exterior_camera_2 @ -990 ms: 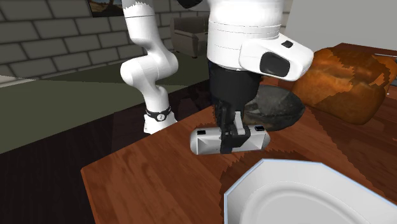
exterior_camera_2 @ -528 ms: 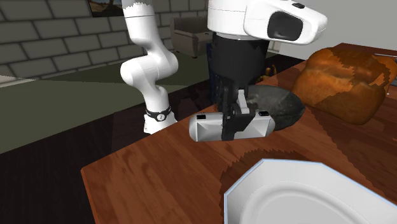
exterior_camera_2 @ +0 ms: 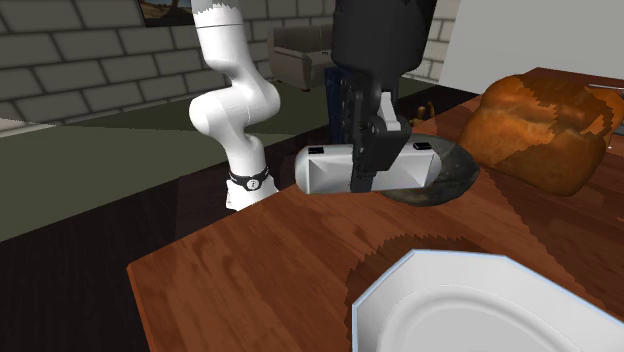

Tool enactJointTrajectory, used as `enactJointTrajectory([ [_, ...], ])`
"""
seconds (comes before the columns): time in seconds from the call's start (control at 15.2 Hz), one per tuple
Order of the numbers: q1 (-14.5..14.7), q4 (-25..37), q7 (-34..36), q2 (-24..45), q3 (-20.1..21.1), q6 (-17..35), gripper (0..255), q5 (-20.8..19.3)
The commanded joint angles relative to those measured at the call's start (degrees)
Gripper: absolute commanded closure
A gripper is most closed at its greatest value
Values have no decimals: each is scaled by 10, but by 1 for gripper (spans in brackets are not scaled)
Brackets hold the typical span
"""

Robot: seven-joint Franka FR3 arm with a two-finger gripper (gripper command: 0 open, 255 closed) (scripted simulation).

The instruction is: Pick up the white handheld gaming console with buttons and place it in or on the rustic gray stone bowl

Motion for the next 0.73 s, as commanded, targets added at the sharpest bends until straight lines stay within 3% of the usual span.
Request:
enactJointTrajectory([
  [0.0, 0, 21, -1, 4, 0, -17, 255, 1],
  [0.4, 0, 72, -2, 12, 0, -60, 255, 3],
  [0.66, 25, 41, 55, -14, 32, -56, 255, 3],
])
